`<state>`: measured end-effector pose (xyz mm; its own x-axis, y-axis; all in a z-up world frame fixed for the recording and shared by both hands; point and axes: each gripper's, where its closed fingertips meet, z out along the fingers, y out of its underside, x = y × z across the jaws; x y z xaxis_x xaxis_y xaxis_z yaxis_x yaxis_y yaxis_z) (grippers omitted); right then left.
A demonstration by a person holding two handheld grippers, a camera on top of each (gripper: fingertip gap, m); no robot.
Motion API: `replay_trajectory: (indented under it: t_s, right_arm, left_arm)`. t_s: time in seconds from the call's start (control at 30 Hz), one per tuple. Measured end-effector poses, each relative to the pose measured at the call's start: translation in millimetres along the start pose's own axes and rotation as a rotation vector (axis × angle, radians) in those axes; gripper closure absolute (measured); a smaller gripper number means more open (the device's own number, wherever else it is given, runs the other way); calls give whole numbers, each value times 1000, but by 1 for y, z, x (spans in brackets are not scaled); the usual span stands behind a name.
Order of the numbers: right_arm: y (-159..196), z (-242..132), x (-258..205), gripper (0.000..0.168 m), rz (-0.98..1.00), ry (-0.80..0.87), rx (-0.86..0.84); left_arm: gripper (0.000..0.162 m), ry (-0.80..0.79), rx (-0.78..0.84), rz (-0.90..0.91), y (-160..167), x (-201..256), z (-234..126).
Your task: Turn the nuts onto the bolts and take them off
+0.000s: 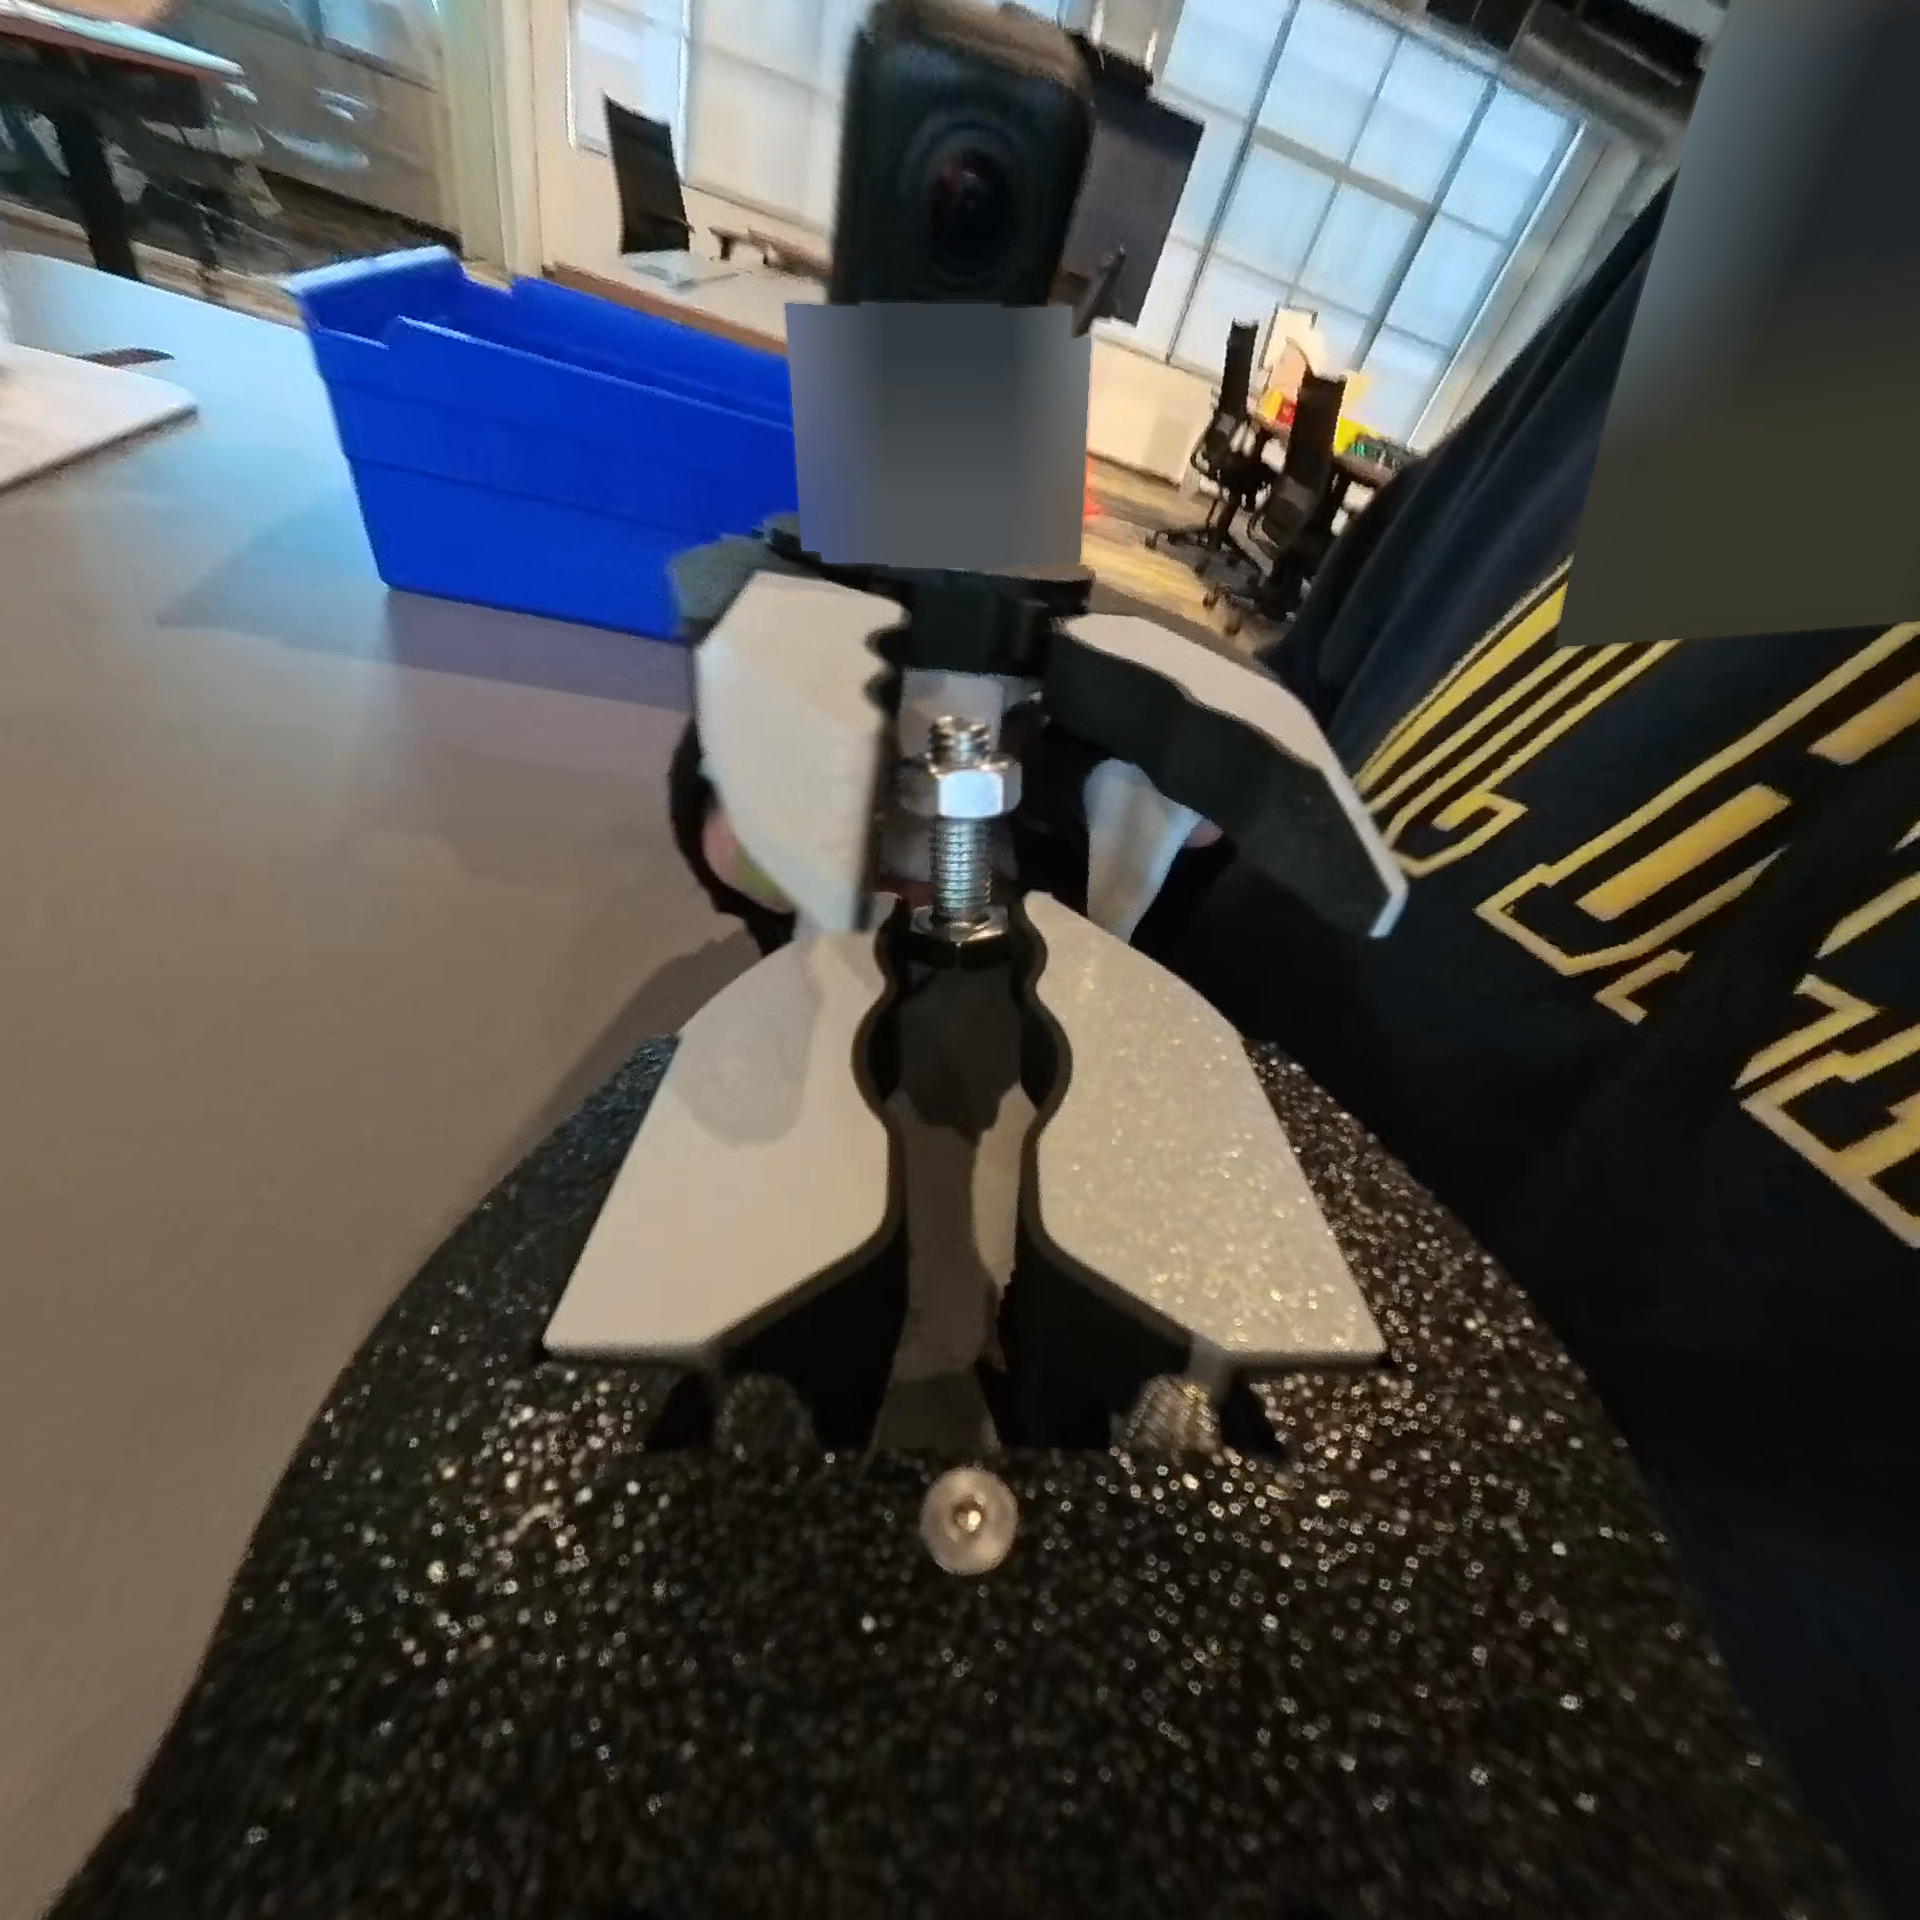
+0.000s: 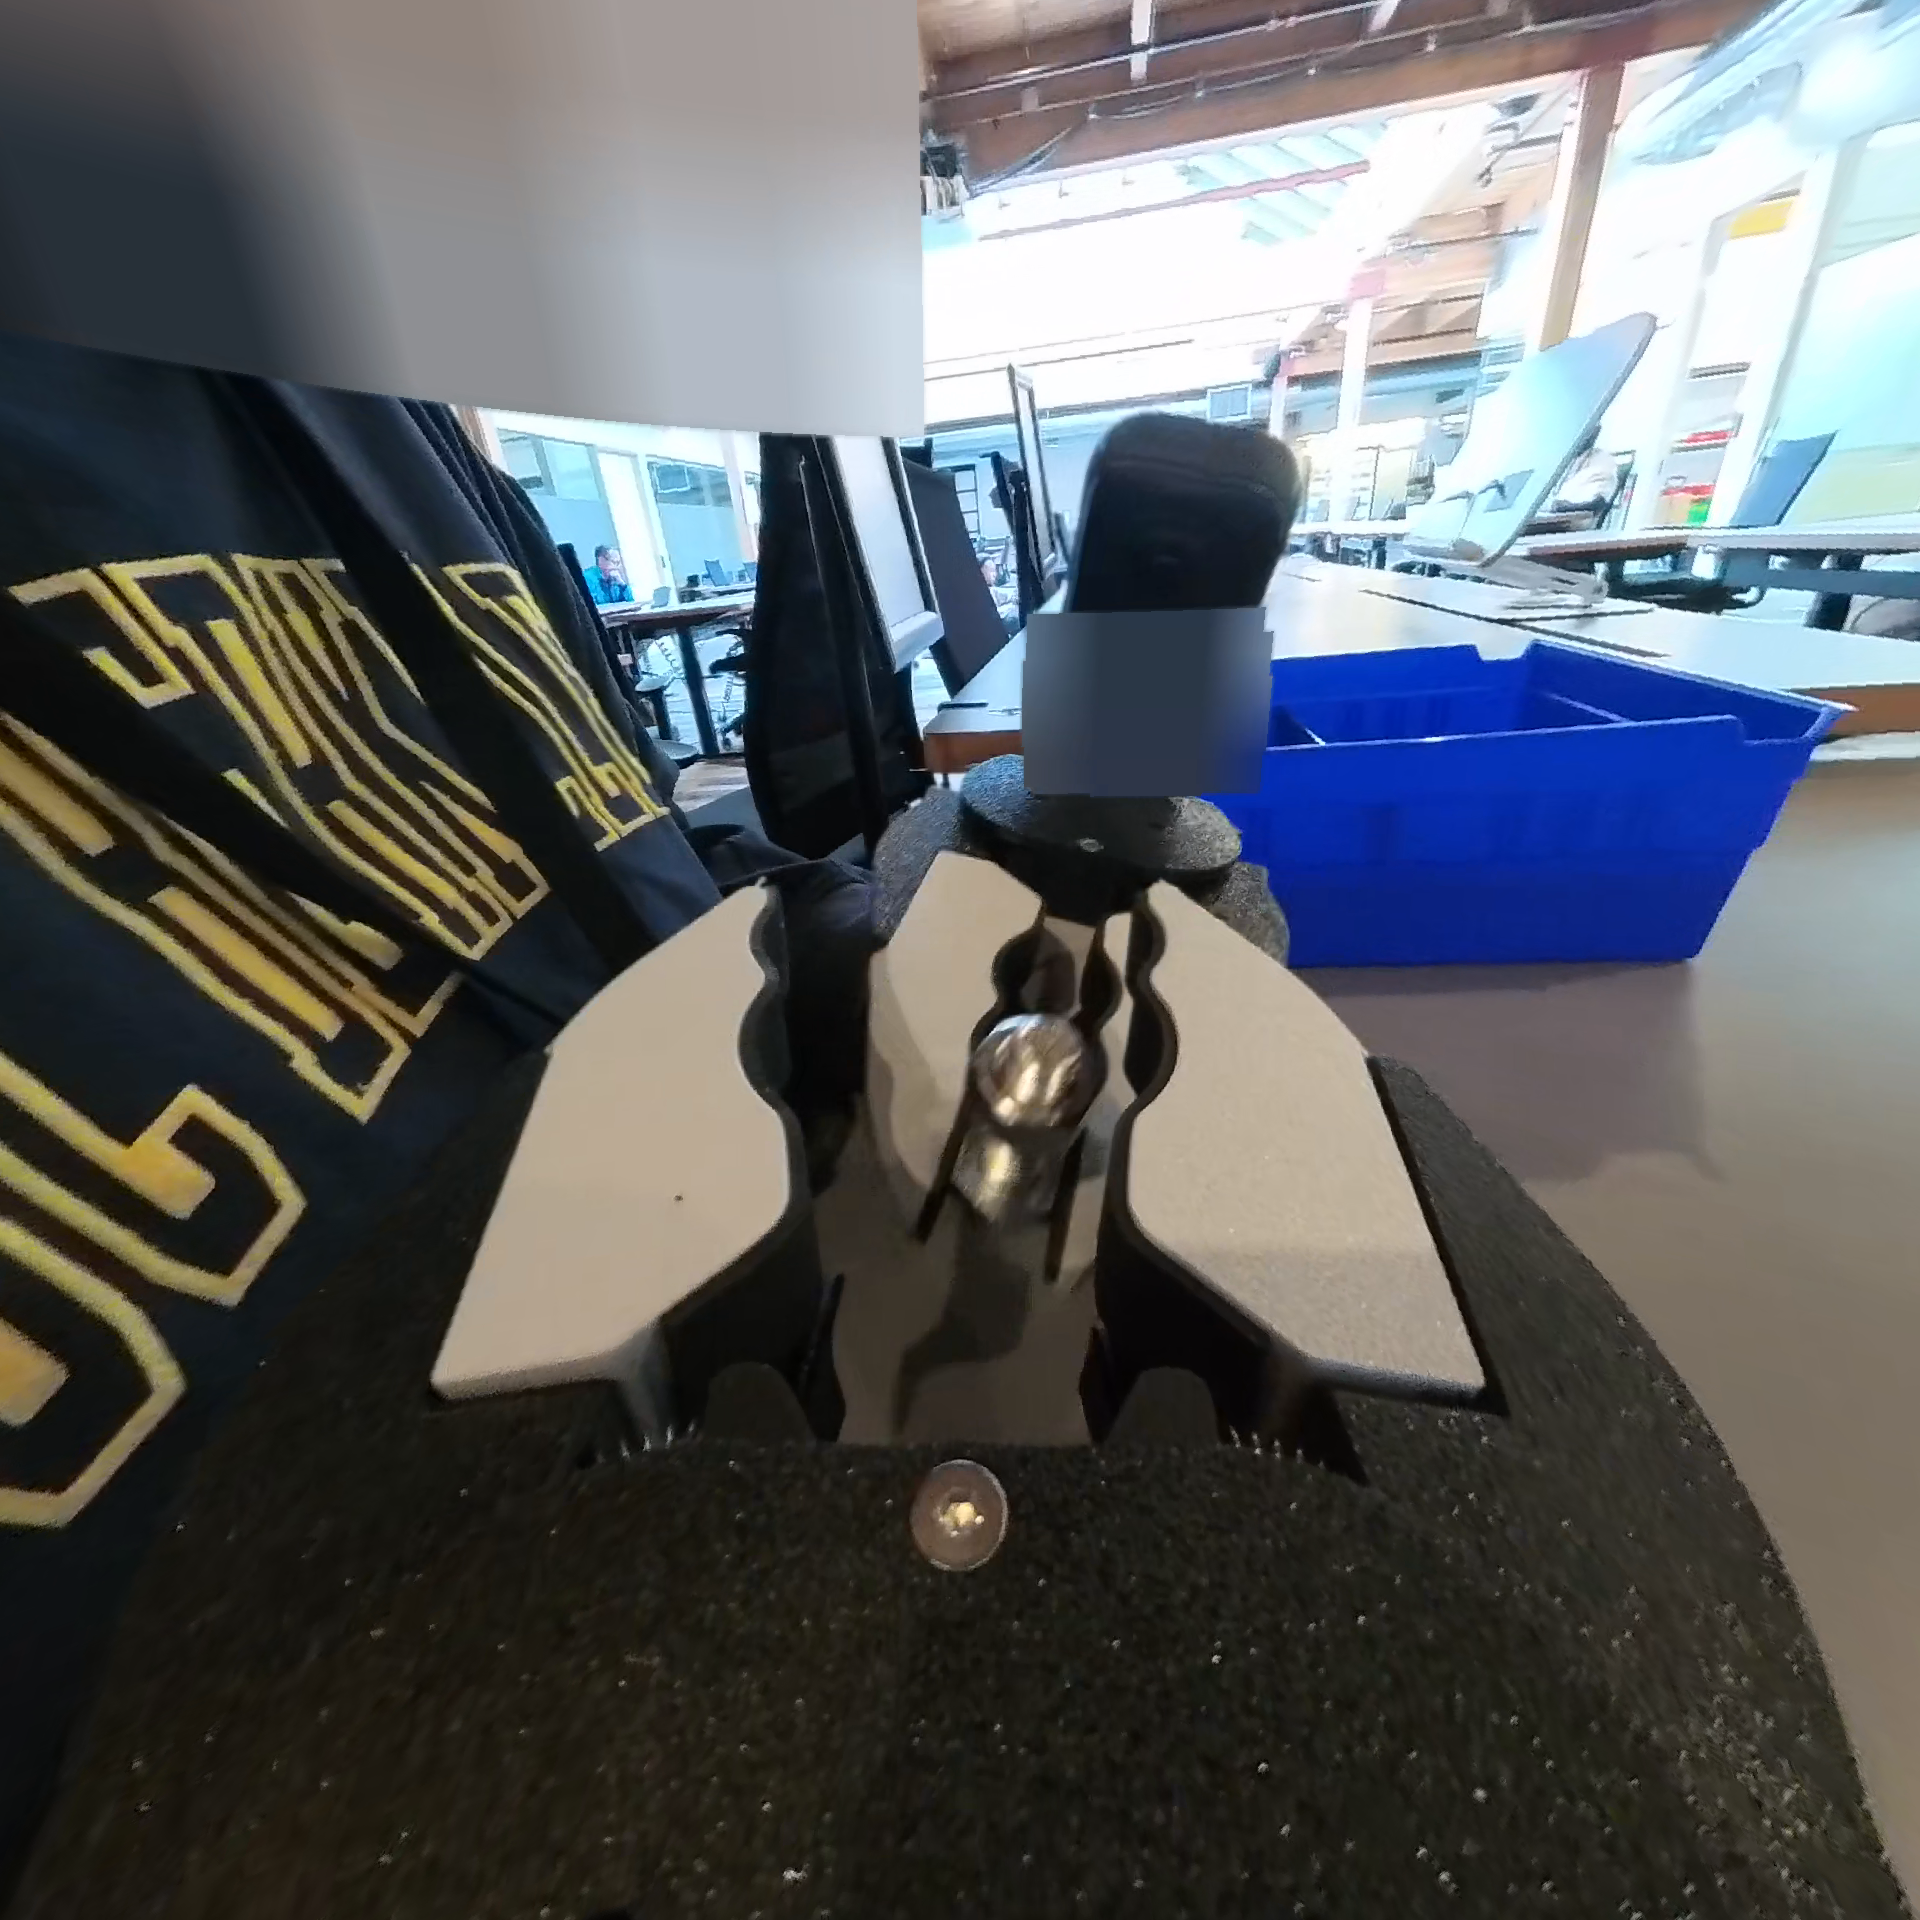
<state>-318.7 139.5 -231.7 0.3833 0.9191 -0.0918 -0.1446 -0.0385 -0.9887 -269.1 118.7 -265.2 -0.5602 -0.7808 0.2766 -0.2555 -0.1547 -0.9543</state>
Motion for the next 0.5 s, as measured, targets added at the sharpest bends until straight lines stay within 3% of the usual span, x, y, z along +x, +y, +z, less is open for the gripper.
replay_trajectory:
  t_s: [0.37,0.5]
  right_arm:
    - [-5,-18,12,106,-17,81,13]
    - [-10,-24,15,122,-12,102,36]
  left_arm:
    - [145,-88,109,-6,-18,-15,-25]
    - [145,-145,151,-23,-23,-25,-38]
